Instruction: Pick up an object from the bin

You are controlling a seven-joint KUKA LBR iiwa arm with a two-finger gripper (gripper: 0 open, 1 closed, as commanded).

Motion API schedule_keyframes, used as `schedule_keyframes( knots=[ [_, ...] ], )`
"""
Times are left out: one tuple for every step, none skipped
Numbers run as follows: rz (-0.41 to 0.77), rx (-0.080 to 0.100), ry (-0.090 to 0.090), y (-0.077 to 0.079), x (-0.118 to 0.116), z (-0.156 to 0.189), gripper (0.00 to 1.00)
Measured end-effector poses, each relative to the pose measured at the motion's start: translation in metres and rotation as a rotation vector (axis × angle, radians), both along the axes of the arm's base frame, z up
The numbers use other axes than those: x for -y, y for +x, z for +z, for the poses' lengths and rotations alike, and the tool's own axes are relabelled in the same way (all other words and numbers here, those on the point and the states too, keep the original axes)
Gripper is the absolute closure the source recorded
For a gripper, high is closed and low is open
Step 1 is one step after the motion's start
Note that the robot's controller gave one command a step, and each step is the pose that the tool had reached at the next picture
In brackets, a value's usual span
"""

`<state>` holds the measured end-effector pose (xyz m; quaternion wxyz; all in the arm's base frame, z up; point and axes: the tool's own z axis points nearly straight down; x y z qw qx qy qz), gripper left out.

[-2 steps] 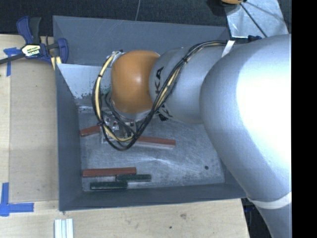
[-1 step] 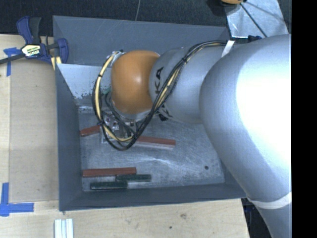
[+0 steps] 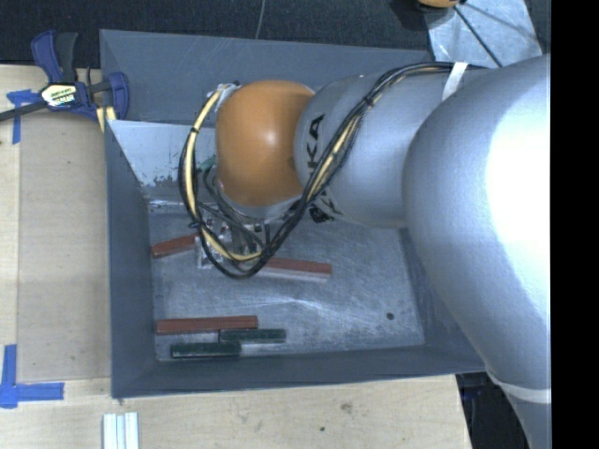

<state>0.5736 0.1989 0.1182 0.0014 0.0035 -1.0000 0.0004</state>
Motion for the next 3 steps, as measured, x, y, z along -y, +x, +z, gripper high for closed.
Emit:
schedule_keyframes(
  knots=[
    [-0.003,0.002,0.001,-0.001,0.0,0.062,1.0],
    [-0.014,0.013,0.004,0.017,0.007,0.091,1.0],
    [0.05,0.004,0.002,0.007,-0.006,0.019,0.0]
  ],
)
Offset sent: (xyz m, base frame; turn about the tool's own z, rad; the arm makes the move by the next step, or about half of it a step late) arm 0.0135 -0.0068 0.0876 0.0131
